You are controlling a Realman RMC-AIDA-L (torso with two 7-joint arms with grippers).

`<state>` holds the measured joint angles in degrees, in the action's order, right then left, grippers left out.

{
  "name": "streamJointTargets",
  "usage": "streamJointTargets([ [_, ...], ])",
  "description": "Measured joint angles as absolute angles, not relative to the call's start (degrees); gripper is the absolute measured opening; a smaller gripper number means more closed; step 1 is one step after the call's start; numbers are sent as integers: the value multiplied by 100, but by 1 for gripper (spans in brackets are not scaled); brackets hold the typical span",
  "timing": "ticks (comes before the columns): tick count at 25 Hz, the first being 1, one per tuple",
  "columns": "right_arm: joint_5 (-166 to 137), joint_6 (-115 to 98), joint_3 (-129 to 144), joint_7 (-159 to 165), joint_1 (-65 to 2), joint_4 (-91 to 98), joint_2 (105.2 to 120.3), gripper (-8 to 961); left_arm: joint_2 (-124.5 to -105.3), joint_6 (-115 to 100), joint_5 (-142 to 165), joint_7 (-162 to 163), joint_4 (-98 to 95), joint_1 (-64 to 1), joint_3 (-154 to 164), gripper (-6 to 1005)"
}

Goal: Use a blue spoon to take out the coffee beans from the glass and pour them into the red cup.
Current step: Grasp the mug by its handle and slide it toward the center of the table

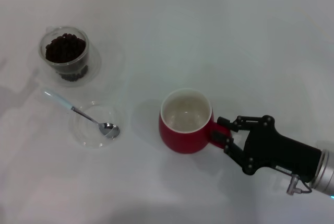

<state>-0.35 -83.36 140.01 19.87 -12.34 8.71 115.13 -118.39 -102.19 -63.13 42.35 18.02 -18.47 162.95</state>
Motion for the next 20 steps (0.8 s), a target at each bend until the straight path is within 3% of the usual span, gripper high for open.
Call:
streamJointTargets([
  [20,-47,-8345,14234,2155,-1202,876,11510,398,-11848,-10212,-6317,4211,1821,-1777,16293,861],
])
